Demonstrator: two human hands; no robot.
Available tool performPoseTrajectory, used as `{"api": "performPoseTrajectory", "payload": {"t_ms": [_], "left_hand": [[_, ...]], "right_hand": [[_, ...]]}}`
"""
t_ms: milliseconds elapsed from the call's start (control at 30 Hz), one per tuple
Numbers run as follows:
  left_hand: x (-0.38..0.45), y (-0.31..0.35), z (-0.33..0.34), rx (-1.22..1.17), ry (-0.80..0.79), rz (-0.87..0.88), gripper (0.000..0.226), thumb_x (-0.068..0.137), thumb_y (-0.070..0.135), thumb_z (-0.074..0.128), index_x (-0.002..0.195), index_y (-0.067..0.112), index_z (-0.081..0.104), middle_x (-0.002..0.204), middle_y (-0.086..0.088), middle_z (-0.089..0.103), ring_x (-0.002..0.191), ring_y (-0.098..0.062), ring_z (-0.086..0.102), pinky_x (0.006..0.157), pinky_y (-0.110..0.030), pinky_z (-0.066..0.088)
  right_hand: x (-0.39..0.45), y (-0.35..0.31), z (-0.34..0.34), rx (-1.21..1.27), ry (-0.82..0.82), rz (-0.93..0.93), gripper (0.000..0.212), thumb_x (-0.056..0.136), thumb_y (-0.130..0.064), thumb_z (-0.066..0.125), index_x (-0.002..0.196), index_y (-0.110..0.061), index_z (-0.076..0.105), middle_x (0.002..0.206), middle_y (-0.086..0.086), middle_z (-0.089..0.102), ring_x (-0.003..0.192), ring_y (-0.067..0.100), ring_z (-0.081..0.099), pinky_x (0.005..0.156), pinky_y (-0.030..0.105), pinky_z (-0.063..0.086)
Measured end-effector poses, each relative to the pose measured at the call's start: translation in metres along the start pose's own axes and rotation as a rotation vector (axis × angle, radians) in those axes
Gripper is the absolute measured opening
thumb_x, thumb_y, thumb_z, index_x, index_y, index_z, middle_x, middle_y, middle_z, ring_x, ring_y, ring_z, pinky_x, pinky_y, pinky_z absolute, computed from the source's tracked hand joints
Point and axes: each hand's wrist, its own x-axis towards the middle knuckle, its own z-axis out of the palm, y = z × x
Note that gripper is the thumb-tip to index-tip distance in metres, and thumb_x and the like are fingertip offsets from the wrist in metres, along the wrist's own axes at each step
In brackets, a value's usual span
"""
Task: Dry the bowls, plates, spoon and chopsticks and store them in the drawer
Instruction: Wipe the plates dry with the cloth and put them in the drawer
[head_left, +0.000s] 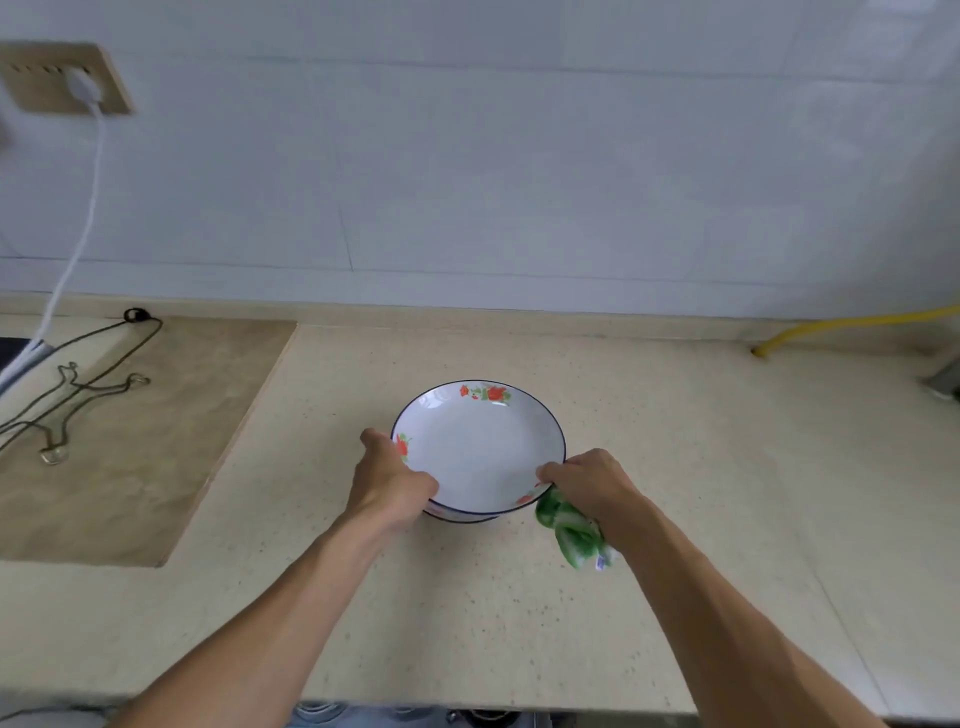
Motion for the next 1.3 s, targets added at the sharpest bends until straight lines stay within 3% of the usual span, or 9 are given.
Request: {"api": "performPoseTrajectory", "payload": {"t_ms": [100,200,333,533,833,1033,1133,1200,1300], "left_hand": [[-0.022,0.013,-0.006,-0.137,-0.047,0.027,0.053,0.079,-0.001,0.064,0.120,0.013,0.033,0.109,-0.007,0.055,0.090,-0.022,0.060,0.076,-0.039,0.058],[-0.046,0.033,-0.006,-0.231,-0.089,0.096,0.048,0.083,-0.005,0.060,0.119,0.014,0.033,0.100,0.000,0.051,0.082,-0.010,0.053,0.057,-0.025,0.046],[-0.087,0.055,0.008,-0.348,-0.168,0.102,0.054,0.075,0.000,0.059,0.121,0.016,0.035,0.105,-0.001,0.051,0.094,-0.021,0.055,0.072,-0.032,0.051],[-0.145,0.083,0.062,-0.470,-0.351,0.081,0.038,0.087,0.004,0.055,0.124,0.010,0.049,0.113,-0.010,0.062,0.099,-0.029,0.063,0.068,-0.035,0.056],[-0.252,0.128,0.171,-0.427,-0.510,0.151,0.044,0.087,-0.005,0.041,0.119,0.019,0.060,0.110,-0.006,0.065,0.097,-0.027,0.063,0.059,-0.031,0.055],[-0.337,0.156,0.267,-0.372,-0.571,0.113,0.040,0.091,-0.001,0.040,0.122,0.021,0.054,0.115,-0.008,0.061,0.105,-0.032,0.060,0.080,-0.049,0.060],[-0.382,0.171,0.317,-0.364,-0.600,0.078,0.035,0.091,0.000,0.040,0.115,0.023,0.051,0.108,-0.006,0.058,0.102,-0.032,0.059,0.082,-0.055,0.059],[-0.406,0.180,0.343,-0.362,-0.608,0.094,0.034,0.090,-0.001,0.039,0.108,0.024,0.052,0.106,-0.005,0.060,0.099,-0.029,0.060,0.079,-0.050,0.060],[-0.437,0.191,0.382,-0.328,-0.623,0.150,0.038,0.088,-0.003,0.037,0.110,0.021,0.057,0.104,-0.004,0.065,0.091,-0.025,0.063,0.061,-0.033,0.055]], "right_hand": [[-0.037,0.002,-0.012,0.091,0.051,0.019,0.020,0.087,-0.019,0.066,0.073,-0.006,0.058,0.064,0.008,0.050,0.050,0.021,0.044,0.052,0.025,0.036],[-0.077,0.007,-0.026,0.185,0.110,0.031,0.019,0.085,-0.017,0.065,0.073,-0.008,0.054,0.064,0.008,0.047,0.052,0.021,0.043,0.054,0.027,0.037],[-0.137,0.029,-0.050,0.274,0.192,0.077,0.017,0.085,-0.018,0.066,0.077,-0.007,0.056,0.068,0.009,0.049,0.053,0.021,0.045,0.053,0.026,0.038],[-0.199,0.080,-0.104,0.338,0.362,0.116,0.038,0.087,-0.024,0.067,0.109,0.007,0.066,0.084,0.019,0.067,0.070,0.026,0.059,0.066,0.035,0.050],[-0.261,0.189,-0.203,0.343,0.530,0.159,0.030,0.088,-0.028,0.068,0.098,0.000,0.073,0.101,0.023,0.072,0.087,0.034,0.072,0.087,0.050,0.058],[-0.289,0.287,-0.287,0.382,0.530,0.197,0.041,0.085,-0.029,0.068,0.100,0.010,0.067,0.074,0.012,0.060,0.065,0.022,0.056,0.066,0.032,0.047],[-0.308,0.331,-0.334,0.355,0.521,0.215,0.033,0.088,-0.029,0.066,0.082,0.003,0.069,0.071,0.012,0.061,0.060,0.022,0.055,0.063,0.031,0.046],[-0.318,0.355,-0.357,0.329,0.516,0.229,0.033,0.089,-0.030,0.066,0.074,-0.001,0.066,0.064,0.008,0.056,0.052,0.019,0.049,0.057,0.027,0.043],[-0.331,0.392,-0.385,0.353,0.542,0.250,0.049,0.094,-0.040,0.062,0.092,0.009,0.068,0.062,0.006,0.052,0.051,0.017,0.046,0.056,0.026,0.042]]}}
